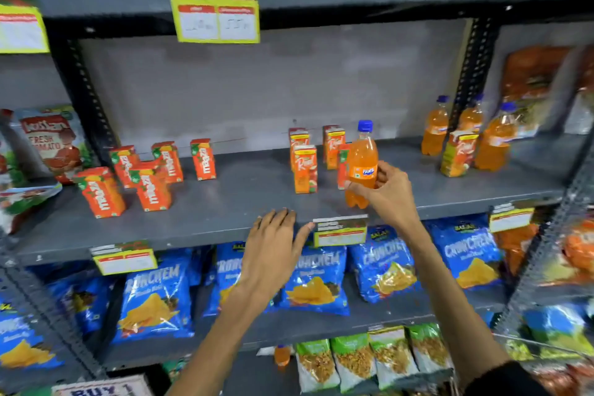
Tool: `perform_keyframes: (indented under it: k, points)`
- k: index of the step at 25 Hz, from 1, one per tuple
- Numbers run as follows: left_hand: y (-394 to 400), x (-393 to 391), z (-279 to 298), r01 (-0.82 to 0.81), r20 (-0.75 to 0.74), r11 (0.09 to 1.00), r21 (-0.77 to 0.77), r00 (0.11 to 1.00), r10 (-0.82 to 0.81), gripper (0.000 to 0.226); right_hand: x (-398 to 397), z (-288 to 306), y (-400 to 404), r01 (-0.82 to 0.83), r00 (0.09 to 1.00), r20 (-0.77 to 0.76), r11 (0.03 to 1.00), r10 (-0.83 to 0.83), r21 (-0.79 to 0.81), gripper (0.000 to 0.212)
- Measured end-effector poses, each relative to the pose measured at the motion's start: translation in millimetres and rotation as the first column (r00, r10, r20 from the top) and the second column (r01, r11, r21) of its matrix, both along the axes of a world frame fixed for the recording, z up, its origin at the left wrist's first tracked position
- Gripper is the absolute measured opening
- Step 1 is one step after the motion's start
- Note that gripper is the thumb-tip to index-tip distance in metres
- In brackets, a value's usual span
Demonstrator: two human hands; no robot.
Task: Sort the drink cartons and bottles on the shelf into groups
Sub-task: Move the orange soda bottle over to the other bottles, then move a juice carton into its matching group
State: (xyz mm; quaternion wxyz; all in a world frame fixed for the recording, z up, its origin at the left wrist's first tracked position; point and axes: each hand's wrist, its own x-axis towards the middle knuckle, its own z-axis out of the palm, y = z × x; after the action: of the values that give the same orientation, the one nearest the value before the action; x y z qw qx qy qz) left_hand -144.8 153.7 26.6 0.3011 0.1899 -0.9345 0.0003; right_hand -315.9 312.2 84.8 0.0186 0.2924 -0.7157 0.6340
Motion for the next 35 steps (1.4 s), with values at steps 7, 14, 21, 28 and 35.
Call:
perform_keyframes:
  k: [7, 14, 21, 28, 35]
  points:
    - [56.4, -58.9, -10.0, -0.024, 0.046, 0.998, -0.059, 0.999, 0.027, 0.065, -108.2, -5.6, 60.0, 0.269, 0.962, -0.062, 0.960, -0.265, 0.078, 0.054]
    - [67.1, -76.4, -18.7, -0.048, 0.048, 0.995, -0.092, 0.997, 0.052, 0.071, -144.7, -10.1, 66.5, 0.290, 0.957, -0.061, 0.953, -0.285, 0.087, 0.061]
    - [66.9, -78.5, -24.7, -0.073, 0.073, 0.992, -0.106, 0.994, 0.081, 0.069, -120.3, -10.9, 69.7, 0.329, 0.944, -0.018, 0.930, -0.330, 0.163, 0.055]
    - [60.0, -70.7, -22.5, -0.037, 0.081, 0.995, -0.095, 0.996, 0.045, 0.069, -33.7, -34.7, 46.7, 0.368, 0.930, 0.010, 0.929, -0.369, 0.029, 0.053]
    - [46.3, -56.0, -21.5, -0.084, 0.080, 0.994, -0.069, 0.993, 0.089, 0.071, -36.6, -14.1, -28.4, 0.119, 0.990, 0.043, 0.967, -0.132, 0.224, 0.073]
